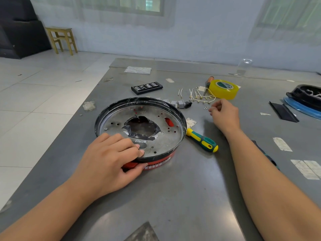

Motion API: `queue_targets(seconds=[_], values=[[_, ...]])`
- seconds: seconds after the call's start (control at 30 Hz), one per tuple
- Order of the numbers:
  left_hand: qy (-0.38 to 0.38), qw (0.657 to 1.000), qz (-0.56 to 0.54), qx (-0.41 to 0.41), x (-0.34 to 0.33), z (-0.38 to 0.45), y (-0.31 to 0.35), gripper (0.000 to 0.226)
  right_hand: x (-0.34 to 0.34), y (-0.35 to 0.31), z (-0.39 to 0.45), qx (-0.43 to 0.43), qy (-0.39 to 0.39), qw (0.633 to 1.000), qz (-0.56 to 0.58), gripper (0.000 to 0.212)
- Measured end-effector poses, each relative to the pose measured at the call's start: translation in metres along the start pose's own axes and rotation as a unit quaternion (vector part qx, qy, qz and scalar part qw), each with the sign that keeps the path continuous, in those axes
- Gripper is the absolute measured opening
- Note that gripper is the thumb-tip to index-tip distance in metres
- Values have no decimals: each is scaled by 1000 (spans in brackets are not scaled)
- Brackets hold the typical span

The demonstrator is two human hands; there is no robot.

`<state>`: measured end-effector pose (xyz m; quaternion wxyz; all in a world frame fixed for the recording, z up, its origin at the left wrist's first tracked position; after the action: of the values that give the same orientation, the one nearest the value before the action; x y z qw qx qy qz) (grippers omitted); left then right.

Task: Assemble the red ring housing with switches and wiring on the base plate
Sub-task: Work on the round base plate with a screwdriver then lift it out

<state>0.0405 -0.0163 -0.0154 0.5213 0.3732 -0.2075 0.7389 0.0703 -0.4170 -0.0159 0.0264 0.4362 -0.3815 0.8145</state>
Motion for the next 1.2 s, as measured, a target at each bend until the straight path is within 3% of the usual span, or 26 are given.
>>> queue_targets(seconds=[0.23,0.33,0.43,0.53,0.6,0.67,0.8,0.87,1.0,1.2], values=[[-19,1000,-18,-17,12,-5,17,23,25,-81,-55,133,0,986,106,8],[-33,998,-23,-38,18,-10,25,24,25,-118,-89,221,-102,964,106,6],[-48,997,-26,-61,24,-12,30,28,15,-143,-123,298,-241,920,79,9],[-80,994,-48,-51,30,-10,31,44,5,-151,-138,342,-306,888,16,13],[-98,991,-85,-33,34,-5,30,54,2,-151,-138,348,-313,883,-16,13],[-92,986,-135,35,39,5,22,58,1,-150,-135,336,-316,887,1,12],[-36,968,-149,201,38,35,-2,21,6,-149,-134,290,-329,893,98,14],[-51,948,-182,255,30,48,-7,16,10,-150,-133,279,-331,891,135,17],[-39,927,-238,288,16,61,-6,6,13,-150,-132,265,-323,895,159,20],[-15,917,-264,299,13,59,-6,11,14,-147,-129,257,-342,887,171,22]])
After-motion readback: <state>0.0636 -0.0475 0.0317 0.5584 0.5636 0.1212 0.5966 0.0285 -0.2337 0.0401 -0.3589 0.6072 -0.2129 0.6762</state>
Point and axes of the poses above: each hand's wrist, its own z-axis towards the middle knuckle, its own x-axis out of the back of the hand, y = z × x, the point moved 3 cm from there along z, towards the middle knuckle, and after that the axes turned 9 degrees about -z, right-handed, at the moved point
